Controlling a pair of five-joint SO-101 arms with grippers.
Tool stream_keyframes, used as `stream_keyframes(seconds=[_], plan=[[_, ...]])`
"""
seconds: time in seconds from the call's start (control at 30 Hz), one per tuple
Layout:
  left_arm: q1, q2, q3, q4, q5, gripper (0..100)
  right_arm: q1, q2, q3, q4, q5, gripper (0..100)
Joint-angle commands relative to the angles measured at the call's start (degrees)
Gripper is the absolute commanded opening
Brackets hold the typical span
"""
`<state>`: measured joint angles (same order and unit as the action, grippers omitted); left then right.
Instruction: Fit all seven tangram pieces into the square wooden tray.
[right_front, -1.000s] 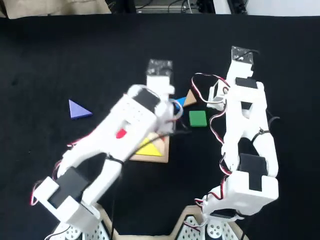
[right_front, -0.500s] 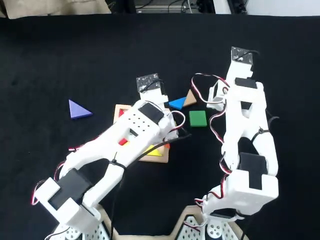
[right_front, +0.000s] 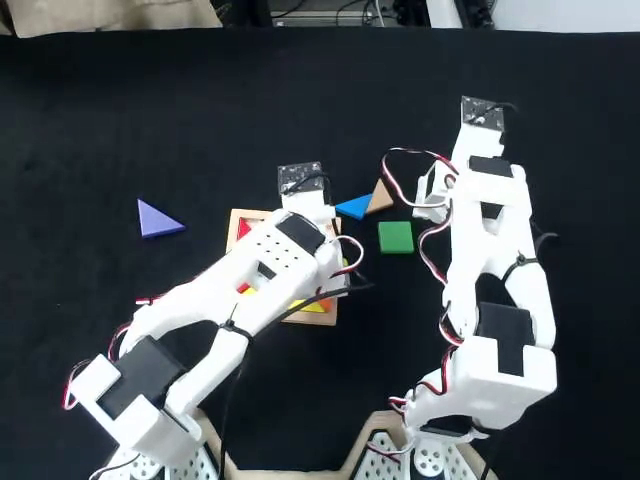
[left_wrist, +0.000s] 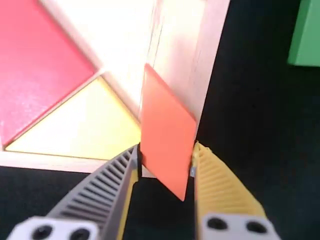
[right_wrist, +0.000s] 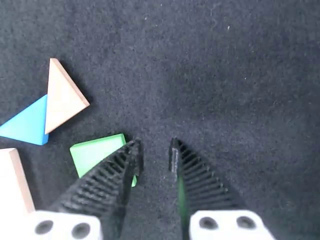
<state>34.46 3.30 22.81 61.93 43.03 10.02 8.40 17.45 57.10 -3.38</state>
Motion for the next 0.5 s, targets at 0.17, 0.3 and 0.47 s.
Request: stream_keyframes(seconds=[0.17, 0.3, 0.47], plan=[[-0.04, -2.64, -0.40, -0.35, -11.25, 17, 0.62, -0.13, -2.77, -0.62, -0.26, 10.0], [-0.13, -2.64, -0.40, -0.62, -13.80, 19, 0.62, -0.13, -2.77, -0.62, -0.26, 10.0], [-0.84, -2.64, -0.66, -0.62, -13.63, 22, 0.62, -0.13, -2.77, -0.62, -0.26, 10.0]])
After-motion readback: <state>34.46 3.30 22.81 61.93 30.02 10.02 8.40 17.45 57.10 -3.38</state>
